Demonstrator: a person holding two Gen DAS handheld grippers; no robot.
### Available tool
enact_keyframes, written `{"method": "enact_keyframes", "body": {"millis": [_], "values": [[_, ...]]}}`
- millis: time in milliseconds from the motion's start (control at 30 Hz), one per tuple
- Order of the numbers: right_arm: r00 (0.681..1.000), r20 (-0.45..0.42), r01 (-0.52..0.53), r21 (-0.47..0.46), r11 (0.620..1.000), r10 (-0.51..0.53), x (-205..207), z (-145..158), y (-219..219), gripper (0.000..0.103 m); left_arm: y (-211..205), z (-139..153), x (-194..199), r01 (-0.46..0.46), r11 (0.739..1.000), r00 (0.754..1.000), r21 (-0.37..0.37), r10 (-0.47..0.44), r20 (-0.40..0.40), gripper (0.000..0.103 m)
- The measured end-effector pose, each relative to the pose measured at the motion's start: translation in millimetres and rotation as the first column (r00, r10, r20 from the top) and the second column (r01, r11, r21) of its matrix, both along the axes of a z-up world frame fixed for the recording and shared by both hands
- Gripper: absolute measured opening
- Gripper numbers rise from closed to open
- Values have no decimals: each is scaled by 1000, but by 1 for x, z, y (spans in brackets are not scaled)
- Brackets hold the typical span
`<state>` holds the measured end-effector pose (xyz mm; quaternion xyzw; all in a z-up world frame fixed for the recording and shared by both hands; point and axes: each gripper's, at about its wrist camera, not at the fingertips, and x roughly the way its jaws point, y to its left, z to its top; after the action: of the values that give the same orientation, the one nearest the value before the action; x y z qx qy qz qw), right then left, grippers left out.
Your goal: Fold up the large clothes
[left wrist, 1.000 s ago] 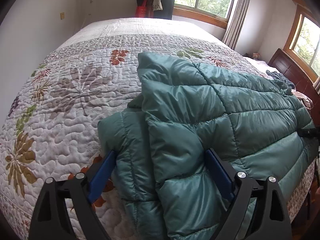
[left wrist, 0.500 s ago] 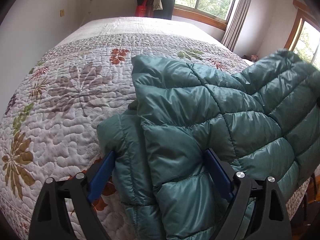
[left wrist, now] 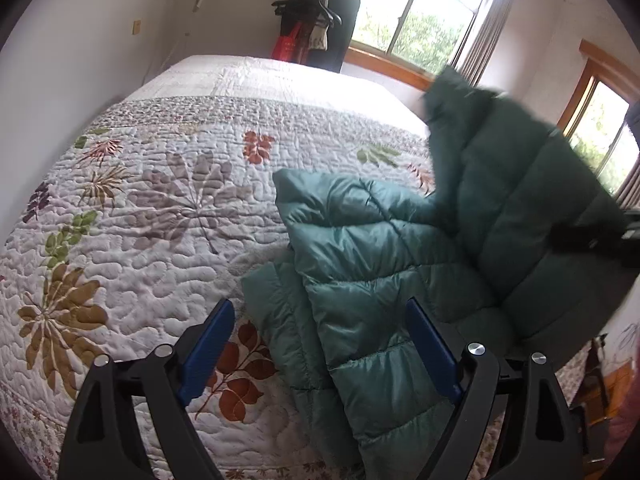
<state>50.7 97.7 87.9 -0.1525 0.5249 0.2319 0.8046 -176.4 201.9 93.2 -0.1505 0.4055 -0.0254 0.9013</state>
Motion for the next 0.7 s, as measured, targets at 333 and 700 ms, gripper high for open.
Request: {"method": "enact_keyframes", "body": {"millis": [333,700], "values": [[994,-49,-97,-12,995,97,-18,-45,63,60,35,-2,-7,-50,993,999,-110,50,-5,87],[988,-61,-140,11,990,141,-22,-65,79,74,40,1,5,-28,985,1000,-168,29,0,87]]}}
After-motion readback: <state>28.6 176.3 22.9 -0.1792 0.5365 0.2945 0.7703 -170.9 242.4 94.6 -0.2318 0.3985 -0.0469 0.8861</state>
